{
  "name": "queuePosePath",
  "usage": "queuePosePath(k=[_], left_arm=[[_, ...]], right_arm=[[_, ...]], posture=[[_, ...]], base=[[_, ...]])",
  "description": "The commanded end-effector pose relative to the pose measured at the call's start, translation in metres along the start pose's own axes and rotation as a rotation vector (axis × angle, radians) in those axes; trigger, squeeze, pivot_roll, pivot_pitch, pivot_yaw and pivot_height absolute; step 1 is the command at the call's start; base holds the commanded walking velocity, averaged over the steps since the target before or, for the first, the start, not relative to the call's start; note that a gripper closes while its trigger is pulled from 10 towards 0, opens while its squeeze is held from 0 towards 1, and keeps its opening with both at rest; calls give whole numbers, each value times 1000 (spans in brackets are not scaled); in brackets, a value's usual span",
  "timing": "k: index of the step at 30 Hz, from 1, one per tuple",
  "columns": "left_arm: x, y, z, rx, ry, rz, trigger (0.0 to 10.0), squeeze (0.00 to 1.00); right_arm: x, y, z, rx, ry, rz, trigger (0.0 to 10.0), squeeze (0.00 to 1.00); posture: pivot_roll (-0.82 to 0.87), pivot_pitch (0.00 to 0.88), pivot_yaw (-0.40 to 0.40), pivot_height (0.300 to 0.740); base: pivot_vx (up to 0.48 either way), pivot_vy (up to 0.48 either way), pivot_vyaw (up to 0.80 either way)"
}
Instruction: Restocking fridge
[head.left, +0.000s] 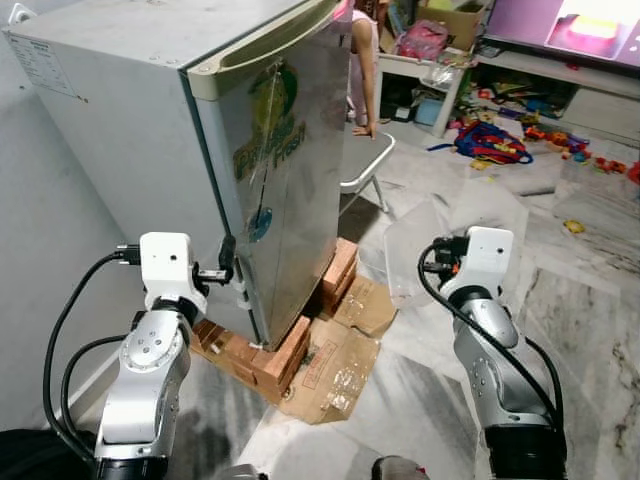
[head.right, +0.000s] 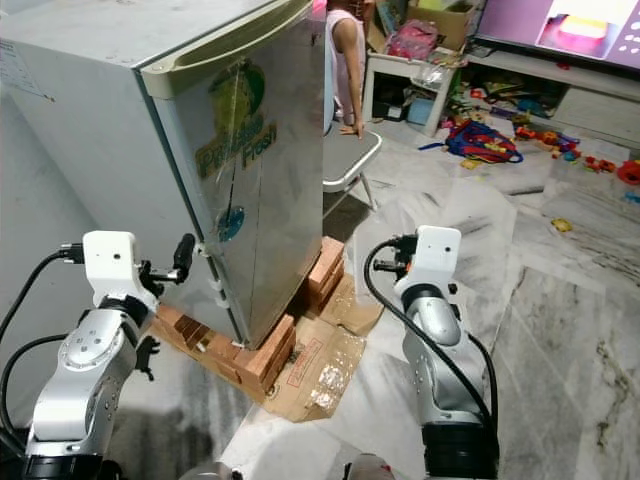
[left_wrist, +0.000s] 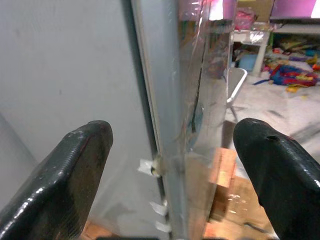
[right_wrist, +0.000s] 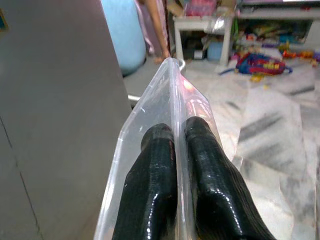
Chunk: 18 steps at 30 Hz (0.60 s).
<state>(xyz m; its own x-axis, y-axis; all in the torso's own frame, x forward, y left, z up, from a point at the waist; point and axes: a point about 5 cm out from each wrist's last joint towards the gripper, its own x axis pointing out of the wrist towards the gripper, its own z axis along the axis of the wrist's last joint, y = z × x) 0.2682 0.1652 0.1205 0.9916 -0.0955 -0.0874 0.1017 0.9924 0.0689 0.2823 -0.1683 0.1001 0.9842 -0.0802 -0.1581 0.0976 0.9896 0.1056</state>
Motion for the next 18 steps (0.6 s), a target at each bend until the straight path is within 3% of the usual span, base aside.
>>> queuePosePath(k=[1, 6, 18], left_arm=[[3, 0, 2, 26, -10, 1, 10000, 0], [2, 2, 1, 22, -14, 14, 10000, 0], [1, 6, 1, 16, -17, 15, 10000, 0]], right_arm=[[0, -3, 1, -9, -8, -9, 10000, 0], [2, -6, 4, -32, -8, 4, 10000, 0], [8, 0, 10, -56, -3, 41, 10000, 0]], posture=[[52, 0, 64, 740], [50, 0, 38, 740], [53, 0, 11, 740]], base=[[0, 0, 0], [0, 0, 0], [0, 448, -767]])
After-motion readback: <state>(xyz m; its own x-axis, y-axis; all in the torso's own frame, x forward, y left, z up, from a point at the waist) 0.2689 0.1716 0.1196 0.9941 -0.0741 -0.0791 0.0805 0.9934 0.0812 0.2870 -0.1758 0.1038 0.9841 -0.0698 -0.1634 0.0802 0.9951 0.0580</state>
